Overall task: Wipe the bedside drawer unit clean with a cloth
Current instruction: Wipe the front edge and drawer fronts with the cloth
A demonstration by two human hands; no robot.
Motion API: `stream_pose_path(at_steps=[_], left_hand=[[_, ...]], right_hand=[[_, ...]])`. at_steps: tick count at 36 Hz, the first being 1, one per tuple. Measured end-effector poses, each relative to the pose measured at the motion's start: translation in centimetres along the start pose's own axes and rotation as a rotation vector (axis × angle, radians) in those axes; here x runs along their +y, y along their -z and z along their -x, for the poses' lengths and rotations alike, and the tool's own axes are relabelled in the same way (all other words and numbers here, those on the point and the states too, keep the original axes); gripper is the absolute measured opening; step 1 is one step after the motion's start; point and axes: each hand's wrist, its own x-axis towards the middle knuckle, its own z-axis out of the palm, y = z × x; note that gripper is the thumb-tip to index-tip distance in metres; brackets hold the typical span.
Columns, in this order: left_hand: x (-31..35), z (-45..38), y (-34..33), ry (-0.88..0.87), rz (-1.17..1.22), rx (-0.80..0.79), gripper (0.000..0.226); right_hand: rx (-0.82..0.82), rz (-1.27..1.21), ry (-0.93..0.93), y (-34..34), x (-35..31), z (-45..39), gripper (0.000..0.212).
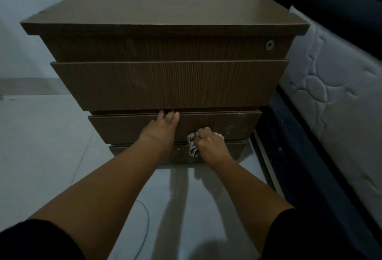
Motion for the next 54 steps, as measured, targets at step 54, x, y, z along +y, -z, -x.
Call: stream_pose_path(at_steps=[54], left_hand=[[4.5, -2.0, 2.0, -0.047, -0.126, -0.143, 0.083]], right_hand=[[0.041, -0.014, -0.209, -4.1, 3.9, 2.8, 0.034]])
